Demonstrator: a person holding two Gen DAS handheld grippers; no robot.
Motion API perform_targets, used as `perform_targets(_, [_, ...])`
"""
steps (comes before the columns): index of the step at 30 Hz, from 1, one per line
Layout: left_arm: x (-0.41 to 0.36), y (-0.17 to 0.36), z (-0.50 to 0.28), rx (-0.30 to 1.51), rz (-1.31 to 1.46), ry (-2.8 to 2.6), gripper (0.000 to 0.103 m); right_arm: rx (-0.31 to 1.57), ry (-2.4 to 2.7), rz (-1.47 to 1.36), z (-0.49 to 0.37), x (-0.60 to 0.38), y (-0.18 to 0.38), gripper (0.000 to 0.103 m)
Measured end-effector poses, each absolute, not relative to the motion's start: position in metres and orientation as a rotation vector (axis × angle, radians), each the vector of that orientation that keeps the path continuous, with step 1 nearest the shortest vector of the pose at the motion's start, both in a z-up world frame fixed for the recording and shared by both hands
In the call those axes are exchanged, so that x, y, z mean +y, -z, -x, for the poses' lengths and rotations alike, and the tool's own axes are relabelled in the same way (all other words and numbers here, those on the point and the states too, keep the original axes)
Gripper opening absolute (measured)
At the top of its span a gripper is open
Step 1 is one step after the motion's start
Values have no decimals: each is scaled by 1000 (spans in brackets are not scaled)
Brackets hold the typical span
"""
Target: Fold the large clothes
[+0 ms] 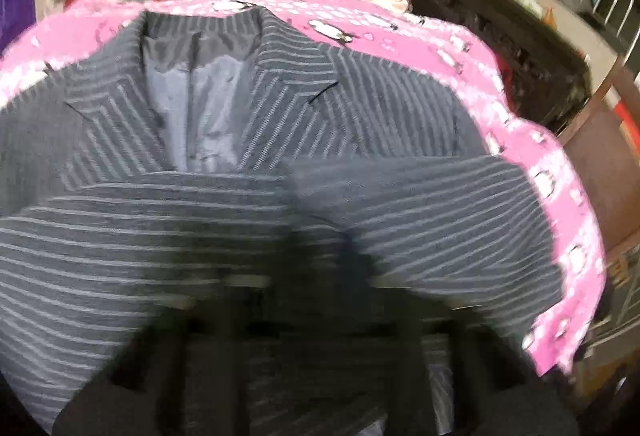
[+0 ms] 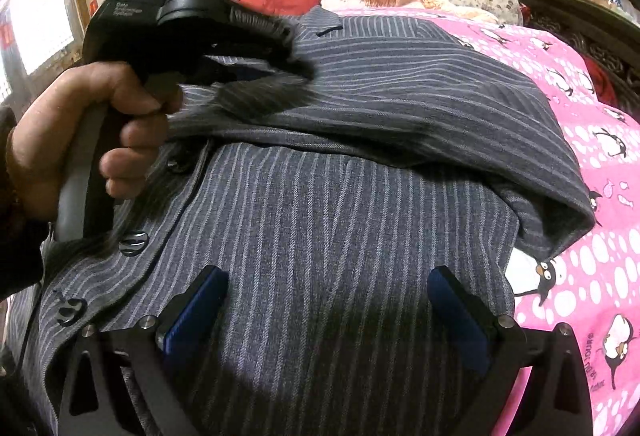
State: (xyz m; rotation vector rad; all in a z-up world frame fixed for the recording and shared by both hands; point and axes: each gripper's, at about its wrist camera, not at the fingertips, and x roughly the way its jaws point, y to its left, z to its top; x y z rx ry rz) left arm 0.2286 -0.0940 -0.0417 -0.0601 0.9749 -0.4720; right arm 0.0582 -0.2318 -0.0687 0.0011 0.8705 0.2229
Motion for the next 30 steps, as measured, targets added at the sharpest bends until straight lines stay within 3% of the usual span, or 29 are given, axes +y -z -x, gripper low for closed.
perform_targets(6, [-65, -5, -184, 777, 23, 463, 5, 862, -205, 13, -54, -230, 68, 101])
perform_targets(13, [42, -64, -154, 607, 122, 290, 3, 865, -198, 19, -51, -229, 67, 101])
perform_targets(19, [122, -21, -174, 730, 216, 100, 2, 867, -194, 19, -53, -228, 67, 102])
perform_targets(24, [116, 11, -170, 814, 269, 146, 3, 868, -196, 16, -53, -228, 67, 102])
perform_targets(25, [108, 12, -169, 821, 268, 171, 7, 869, -197, 15, -53, -228, 67, 102])
perform_targets(27, [84, 17, -167, 844, 247, 224, 27, 870, -198, 12, -54, -229, 67, 102])
perform_targets(28, [75, 20, -166, 850, 223, 238, 44, 870, -199, 11, -55, -229, 67, 102])
perform_targets(30, [51, 24, -160, 835, 149, 266, 49, 870, -199, 9, -55, -230, 67, 102])
